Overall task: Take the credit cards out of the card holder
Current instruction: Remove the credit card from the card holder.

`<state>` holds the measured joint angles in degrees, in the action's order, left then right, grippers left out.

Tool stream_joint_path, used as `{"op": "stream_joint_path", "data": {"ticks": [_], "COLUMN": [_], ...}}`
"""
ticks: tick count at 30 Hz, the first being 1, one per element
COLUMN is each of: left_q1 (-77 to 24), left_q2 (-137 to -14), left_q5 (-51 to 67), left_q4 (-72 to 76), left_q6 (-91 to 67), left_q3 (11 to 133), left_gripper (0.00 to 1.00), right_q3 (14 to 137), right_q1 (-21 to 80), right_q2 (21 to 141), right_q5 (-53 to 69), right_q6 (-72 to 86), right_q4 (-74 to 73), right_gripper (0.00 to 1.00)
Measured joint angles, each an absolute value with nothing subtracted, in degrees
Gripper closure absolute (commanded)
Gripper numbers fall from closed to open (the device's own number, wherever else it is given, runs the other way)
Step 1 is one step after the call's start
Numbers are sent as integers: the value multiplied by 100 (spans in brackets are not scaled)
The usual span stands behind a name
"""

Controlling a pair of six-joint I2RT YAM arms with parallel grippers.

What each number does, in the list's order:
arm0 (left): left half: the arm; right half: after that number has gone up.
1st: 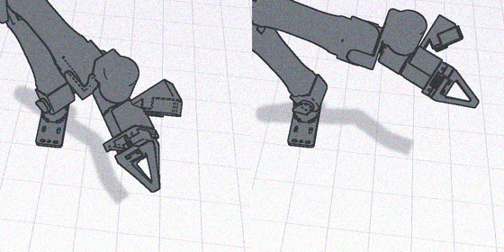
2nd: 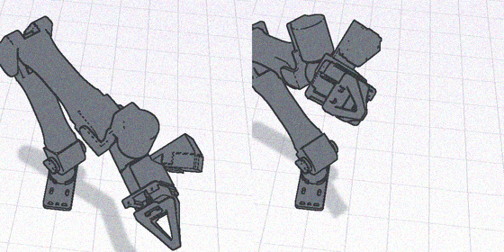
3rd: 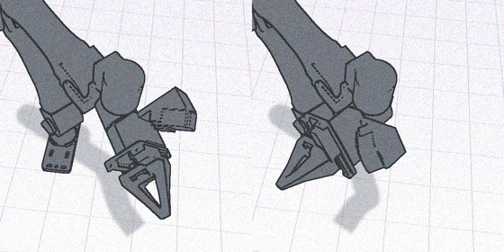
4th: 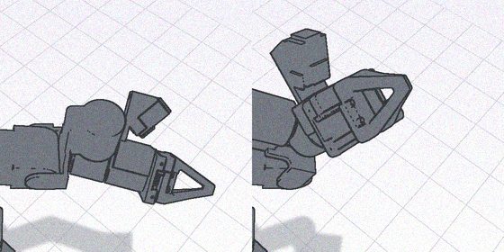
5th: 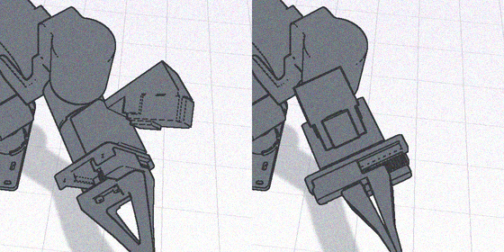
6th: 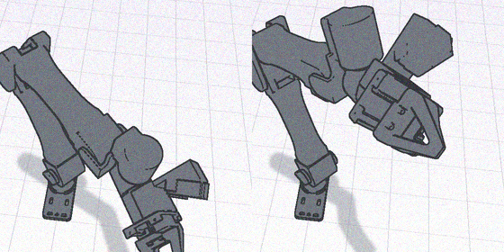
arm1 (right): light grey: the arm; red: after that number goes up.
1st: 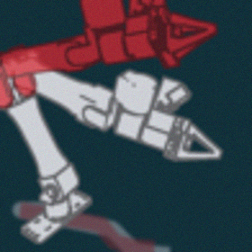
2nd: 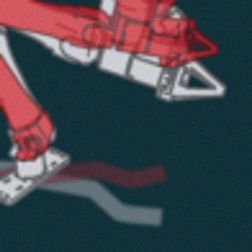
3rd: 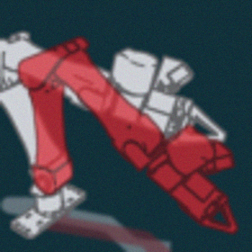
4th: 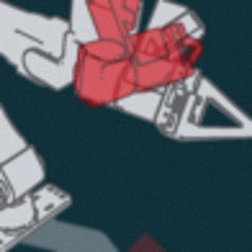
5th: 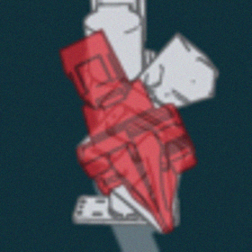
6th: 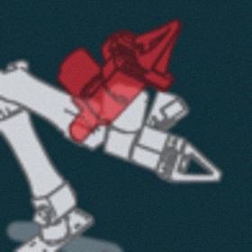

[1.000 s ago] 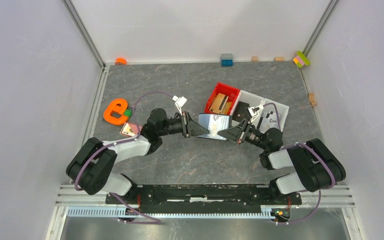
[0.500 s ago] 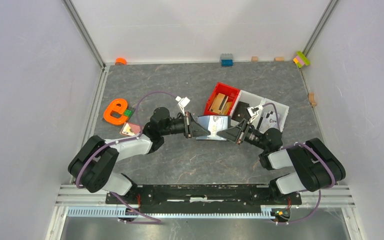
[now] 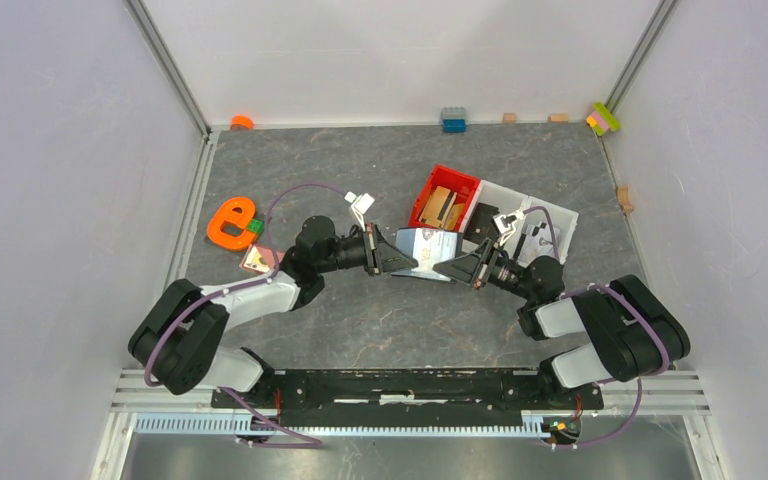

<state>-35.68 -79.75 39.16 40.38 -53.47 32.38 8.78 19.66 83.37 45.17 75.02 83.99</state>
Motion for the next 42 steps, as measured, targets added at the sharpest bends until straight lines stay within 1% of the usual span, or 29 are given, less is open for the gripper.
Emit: {"op": "stream_joint_path", "data": {"ticks": [4,14,18,22,27,33,36,42], "left_q1": [-3557,-3378,-3350,-3347,-3345,-3345,-3350,-3363], "left_q2": [-7975,-7894,-7881,-7881,-7900,-8009,-8123,-8267], "left_q5": [3911,3913,3916,3929,3944,3981,4064,4112], "left_q4": [4042,4219,4407,4480,4521,4604,4687,4823], "left_q6": [-5349,-5363,-5439,-5472,-5494,-5513,-5553,-5631], "left_q3": [3238,3044,2969,2961,2963,2963,2965,2974], "left_gripper": [98,98,98,98,91,88,83,84], "right_q3": [878,873,873,873,873,873,873,875], "right_q1": [1949,1885,1868,1868,1861,1861,1863,1900], "right_q2": [8337,8414,8414,8418,8418,8431,8451,8486], "right_q5": [4517,4523,4523,4523,4523,4528,4543,4576], "right_q6": [7555,7695,7730,7776,7815,7824,7824,7822], "right_q4": [8399,8399,8399,8401,8401,8401,8401,8401], "right_gripper": [93,94,97,98,96,96,94,93]}}
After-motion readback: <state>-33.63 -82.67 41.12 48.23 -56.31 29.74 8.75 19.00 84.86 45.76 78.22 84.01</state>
